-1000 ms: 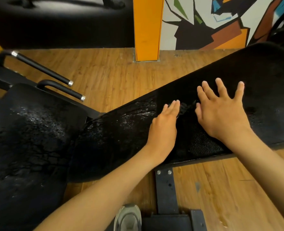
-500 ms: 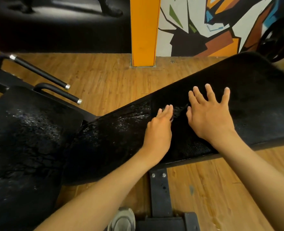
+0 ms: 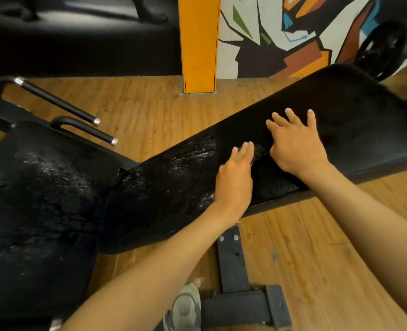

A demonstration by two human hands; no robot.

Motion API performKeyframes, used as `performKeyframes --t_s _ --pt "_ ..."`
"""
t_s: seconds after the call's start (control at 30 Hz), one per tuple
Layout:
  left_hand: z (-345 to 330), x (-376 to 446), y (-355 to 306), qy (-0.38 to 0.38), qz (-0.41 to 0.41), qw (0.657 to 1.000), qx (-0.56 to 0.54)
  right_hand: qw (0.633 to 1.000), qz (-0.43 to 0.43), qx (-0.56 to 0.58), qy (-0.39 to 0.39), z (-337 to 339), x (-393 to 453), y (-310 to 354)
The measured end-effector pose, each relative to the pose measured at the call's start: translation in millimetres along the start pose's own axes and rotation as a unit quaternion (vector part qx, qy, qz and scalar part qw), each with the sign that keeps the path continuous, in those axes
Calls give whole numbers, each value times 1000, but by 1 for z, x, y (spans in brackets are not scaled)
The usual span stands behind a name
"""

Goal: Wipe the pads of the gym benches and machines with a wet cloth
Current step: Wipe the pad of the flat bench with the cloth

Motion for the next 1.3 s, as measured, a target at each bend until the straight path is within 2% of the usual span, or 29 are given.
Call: performKeyframes --t_s 0.13,0.37,0.47,0.57,0.67,0.8,0.9,0.97,1.1,1.17,1.23,1.3 --pt "9 -47 -10 9 -14 999 -43 999 11 36 -18 5 -15 3" --pt "18 -89 -5 11 1 995 -101 998 -22 -24 -51 -6 -71 23" --pt "27 -118 25 -11 51 993 -109 997 -30 -44 -48 -10 -74 26" --pt "39 -138 65 -61 151 981 -102 996 -37 -54 -57 -9 -74 29" --pt "41 -133 65 -66 207 974 -68 995 -46 -56 -67 -7 -73 32" --pt "33 -118 24 -37 129 989 -68 995 -45 -58 -71 -8 -72 32" --pt "29 -115 23 -4 72 994 -85 995 -45 -60 -73 -8 -72 33" --pt "32 -118 42 -5 79 992 -98 994 -44 -59 -77 -9 -72 33" --pt "43 -116 87 -48 209 975 -64 995 -44 -55 -76 -11 -72 34" --pt "43 -112 80 -54 230 971 -36 995 -44 -56 -73 -10 -72 33" --pt "39 -117 57 -48 195 978 -47 996 -38 -56 -63 -10 -71 33" --pt "31 -130 30 -21 123 989 -80 996 -31 -65 -53 -12 -69 31"
Point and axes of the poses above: each hand's wrist, its own x-axis towards the middle knuckle, its own z-axis out of the back of the hand, y = z × x, the point moved 3 cm from there along x, towards the middle knuckle, and after that the axes turned 6 degrees about -y, right-handed, at the moved point
